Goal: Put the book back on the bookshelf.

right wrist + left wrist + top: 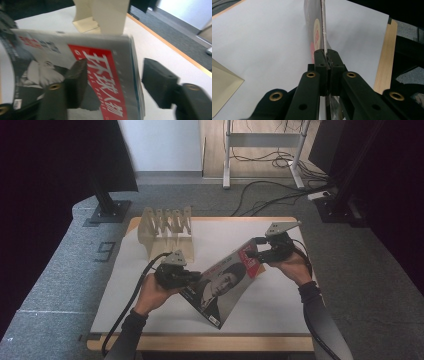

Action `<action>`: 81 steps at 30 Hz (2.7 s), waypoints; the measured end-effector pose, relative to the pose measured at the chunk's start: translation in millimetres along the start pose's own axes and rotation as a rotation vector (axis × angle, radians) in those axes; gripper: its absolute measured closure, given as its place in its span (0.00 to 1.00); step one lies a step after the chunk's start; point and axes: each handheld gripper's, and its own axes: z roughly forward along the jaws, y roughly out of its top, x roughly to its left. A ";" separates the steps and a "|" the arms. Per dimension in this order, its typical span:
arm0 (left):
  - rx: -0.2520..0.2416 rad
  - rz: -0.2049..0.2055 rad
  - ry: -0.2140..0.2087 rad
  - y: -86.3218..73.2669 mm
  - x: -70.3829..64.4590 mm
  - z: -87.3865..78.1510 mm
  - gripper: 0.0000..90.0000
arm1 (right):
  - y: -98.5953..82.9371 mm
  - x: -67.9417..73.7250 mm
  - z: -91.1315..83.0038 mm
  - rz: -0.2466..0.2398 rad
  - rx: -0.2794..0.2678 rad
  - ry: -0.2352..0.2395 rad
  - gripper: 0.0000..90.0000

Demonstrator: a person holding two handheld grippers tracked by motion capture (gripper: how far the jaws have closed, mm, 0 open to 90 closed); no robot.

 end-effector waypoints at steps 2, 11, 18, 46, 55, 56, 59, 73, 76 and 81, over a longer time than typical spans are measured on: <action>0.005 0.000 -0.003 -0.9 0.6 0.0 0.98 | 2.2 0.8 -1.7 -0.008 0.006 -0.026 0.59; -0.010 -0.004 -0.016 -7.1 6.1 -2.0 0.98 | 6.6 5.2 -12.2 -0.058 0.010 -0.073 0.91; 0.053 0.017 0.003 -14.2 9.4 6.8 0.97 | 19.3 12.4 -14.3 -0.092 0.030 -0.079 0.97; 0.092 -0.005 -0.030 -14.8 26.8 60.6 0.74 | 38.4 37.3 -2.6 -0.122 0.001 0.055 0.99; 0.136 0.055 0.010 0.4 24.7 67.7 0.96 | 38.1 39.2 -0.3 -0.132 0.005 0.049 0.99; 0.131 0.051 0.004 0.7 24.5 66.7 0.96 | 37.7 39.0 -0.7 -0.135 0.005 0.042 0.98; 0.114 0.038 -0.002 1.9 25.1 61.1 0.97 | 35.6 38.9 -2.8 -0.143 0.006 0.021 0.91; -0.008 -0.007 0.020 8.7 28.3 16.0 0.97 | -43.3 -4.0 -7.8 0.119 0.104 -0.121 0.24; -0.022 -0.004 0.011 10.2 26.5 12.1 0.97 | -65.9 -10.6 6.5 0.177 0.122 -0.095 0.20; -0.036 0.004 -0.003 10.7 24.1 7.2 0.97 | -86.7 -21.7 35.3 0.261 0.077 -0.008 0.19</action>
